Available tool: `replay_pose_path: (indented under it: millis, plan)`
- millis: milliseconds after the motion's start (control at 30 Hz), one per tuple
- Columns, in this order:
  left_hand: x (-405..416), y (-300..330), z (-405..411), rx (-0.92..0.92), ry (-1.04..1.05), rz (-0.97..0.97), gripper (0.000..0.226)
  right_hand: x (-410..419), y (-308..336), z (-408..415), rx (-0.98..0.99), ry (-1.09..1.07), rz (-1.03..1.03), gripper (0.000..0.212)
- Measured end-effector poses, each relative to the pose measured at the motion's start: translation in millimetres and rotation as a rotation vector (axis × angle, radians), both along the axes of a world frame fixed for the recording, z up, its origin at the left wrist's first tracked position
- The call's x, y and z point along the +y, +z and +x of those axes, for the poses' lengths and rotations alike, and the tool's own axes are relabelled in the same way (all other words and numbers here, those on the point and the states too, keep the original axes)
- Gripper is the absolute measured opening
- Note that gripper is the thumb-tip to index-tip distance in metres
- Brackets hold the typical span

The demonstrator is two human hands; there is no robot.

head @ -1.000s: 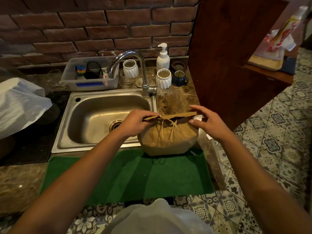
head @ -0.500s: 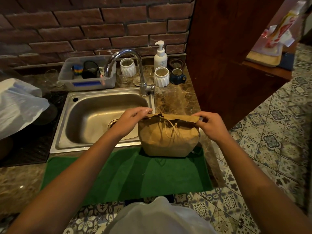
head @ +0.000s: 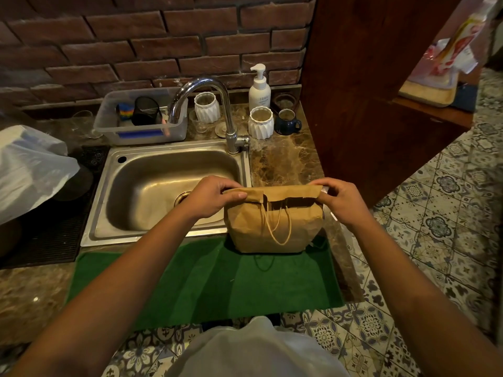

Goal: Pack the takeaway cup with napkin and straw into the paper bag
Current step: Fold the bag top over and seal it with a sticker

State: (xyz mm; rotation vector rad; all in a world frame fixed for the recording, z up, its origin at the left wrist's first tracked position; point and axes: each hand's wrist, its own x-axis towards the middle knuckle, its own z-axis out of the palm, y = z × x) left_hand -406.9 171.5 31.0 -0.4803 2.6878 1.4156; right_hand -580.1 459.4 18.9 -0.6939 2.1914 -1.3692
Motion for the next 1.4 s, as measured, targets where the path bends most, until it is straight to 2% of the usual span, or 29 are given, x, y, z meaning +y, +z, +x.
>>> replay_pose_path:
  millis: [133, 200, 300, 467, 533, 733, 867, 1033, 1167, 1267, 1400]
  plan:
    - [3.6, -2.0, -0.1, 0.026, 0.0, -0.039, 0.02, 4.8, 32.1, -6.7, -0.183, 0.205, 0.101, 0.071]
    - [3.5, -3.7, 0.8, 0.033, 0.004, -0.042, 0.018, 6.4, 51.2, -13.1, -0.174, 0.326, 0.216, 0.08]
    - [2.6, -4.7, 0.3, 0.045, -0.007, -0.061, 0.018, -4.9, 65.9, -15.3, -0.057, 0.446, 0.305, 0.073]
    - [5.6, -1.8, -1.3, 0.059, -0.012, -0.11, 0.017, -50.5, 71.7, -4.9, 0.213, 0.49, 0.391, 0.04]
    - [6.8, -2.1, -0.4, 0.07, -0.016, -0.124, 0.017, -66.6, 68.4, -1.6, 0.297, 0.535, 0.463, 0.037]
    - [5.0, -9.9, 4.9, 0.065, -0.005, -0.089, 0.018, -84.8, 51.2, 5.4, 0.304, 0.572, 0.5, 0.019]
    - [0.9, -14.2, 4.6, 0.054, -0.021, -0.065, 0.018, -85.6, 43.6, 8.8, 0.378, 0.537, 0.468, 0.019]
    - [9.4, -0.3, -8.7, 0.036, -0.124, -0.028, 0.022, -80.2, 40.4, 21.2, 0.58, 0.525, 0.438, 0.023]
    - [25.4, 15.6, -35.0, 0.014, -0.385, -0.234, 0.035, -76.2, 38.4, 32.7, 0.802, 0.499, 0.352, 0.024]
    - [31.2, 15.7, -46.4, 0.018, -0.485, -0.346, 0.032, -68.1, 36.8, 29.5, 0.742, 0.494, 0.355, 0.025]
    - [26.2, 8.1, -46.3, 0.086, -0.454, -0.441, 0.033, -58.1, 39.0, 18.5, 0.534, 0.567, 0.453, 0.026]
